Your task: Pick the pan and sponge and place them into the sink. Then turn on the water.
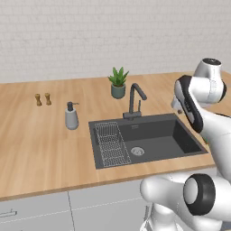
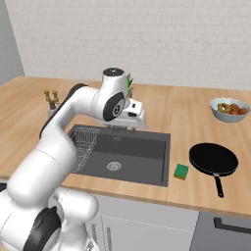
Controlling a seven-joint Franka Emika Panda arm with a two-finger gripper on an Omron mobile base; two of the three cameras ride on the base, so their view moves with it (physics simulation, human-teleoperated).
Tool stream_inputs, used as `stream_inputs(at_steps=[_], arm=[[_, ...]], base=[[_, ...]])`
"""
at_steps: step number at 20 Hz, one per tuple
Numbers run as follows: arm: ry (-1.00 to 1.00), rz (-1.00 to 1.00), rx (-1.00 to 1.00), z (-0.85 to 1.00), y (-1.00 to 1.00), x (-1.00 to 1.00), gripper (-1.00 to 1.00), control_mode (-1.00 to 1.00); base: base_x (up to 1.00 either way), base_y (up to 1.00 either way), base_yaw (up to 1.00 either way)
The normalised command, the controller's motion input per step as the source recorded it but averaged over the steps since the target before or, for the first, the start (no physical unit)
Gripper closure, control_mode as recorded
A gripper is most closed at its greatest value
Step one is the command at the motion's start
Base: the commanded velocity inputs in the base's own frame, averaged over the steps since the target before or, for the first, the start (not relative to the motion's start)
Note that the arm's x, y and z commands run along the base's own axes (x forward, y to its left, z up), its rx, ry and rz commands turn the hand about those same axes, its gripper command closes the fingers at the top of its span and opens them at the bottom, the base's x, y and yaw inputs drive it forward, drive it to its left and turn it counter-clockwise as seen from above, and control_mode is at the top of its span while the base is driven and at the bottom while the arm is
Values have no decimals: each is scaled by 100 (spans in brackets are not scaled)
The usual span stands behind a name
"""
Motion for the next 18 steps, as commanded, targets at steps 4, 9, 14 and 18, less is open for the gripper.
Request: stream_inputs(at_steps=[4,9,14,18], arm=[[0,-4,0,-30,-100,25,-100,-100],[2,-7,-2,-29,-95,52,-100,-100],[1,-5,0,-24,-47,42,-100,-100],[2,0,0,-2,-10,1,-100,-100]], base=[[0,0,0],[0,0,0],[0,0,0],[0,0,0]])
